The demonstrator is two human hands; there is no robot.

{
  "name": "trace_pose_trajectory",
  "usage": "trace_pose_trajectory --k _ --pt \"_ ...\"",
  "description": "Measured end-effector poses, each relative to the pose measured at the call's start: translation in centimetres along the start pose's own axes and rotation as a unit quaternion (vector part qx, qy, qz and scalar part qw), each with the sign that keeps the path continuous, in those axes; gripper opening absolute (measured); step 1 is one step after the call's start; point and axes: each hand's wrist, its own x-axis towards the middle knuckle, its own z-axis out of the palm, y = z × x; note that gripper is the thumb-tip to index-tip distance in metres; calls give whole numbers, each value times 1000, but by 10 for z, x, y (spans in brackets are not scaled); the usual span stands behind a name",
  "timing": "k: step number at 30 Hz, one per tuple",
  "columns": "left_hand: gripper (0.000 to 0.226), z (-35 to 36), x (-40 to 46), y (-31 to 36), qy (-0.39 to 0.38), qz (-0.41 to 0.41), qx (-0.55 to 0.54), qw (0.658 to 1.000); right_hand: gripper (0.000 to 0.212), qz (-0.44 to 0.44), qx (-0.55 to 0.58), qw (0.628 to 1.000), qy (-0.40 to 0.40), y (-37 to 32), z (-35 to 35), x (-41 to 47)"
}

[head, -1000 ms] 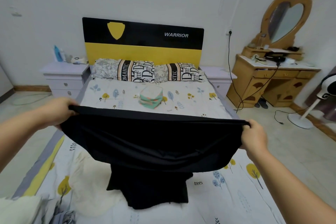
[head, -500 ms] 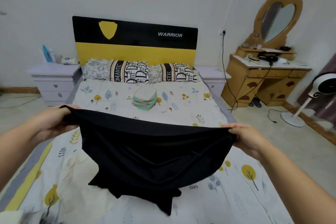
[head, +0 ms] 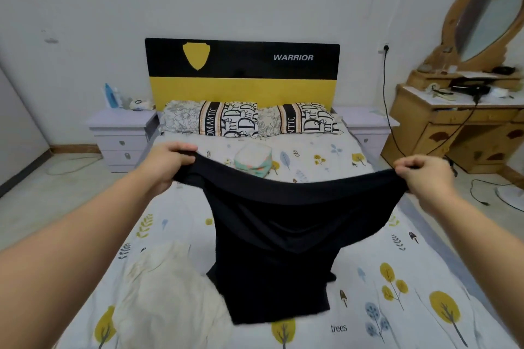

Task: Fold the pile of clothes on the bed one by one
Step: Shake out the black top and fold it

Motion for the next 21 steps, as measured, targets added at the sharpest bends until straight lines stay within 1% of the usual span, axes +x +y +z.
trace_pose_trajectory --k 3,5,7,9,11,13,17,21 --pt "35 6 8 27 5 61 -31 998 16 -64 27 997 40 -25 -12 18" --pt "34 5 7 38 8 101 -49 994 14 -91 47 993 61 -34 -23 22" --pt "33 3 3 38 5 130 -62 990 13 -92 77 990 71 -33 -32 19" --pt "33 2 -4 26 -1 132 -62 989 16 -81 95 990 69 -20 -37 8" --pt "34 4 -12 0 -2 112 -47 993 23 -68 97 992 51 3 -35 -9" --pt "31 5 -19 -36 -1 78 -30 996 28 -36 90 995 32 36 -26 -30" --pt "33 8 -40 -112 2 -6 9 1000 29 47 65 997 -8 112 -1 -71" --pt "32 9 -62 -179 6 -78 29 996 32 97 13 995 -34 175 22 -115"
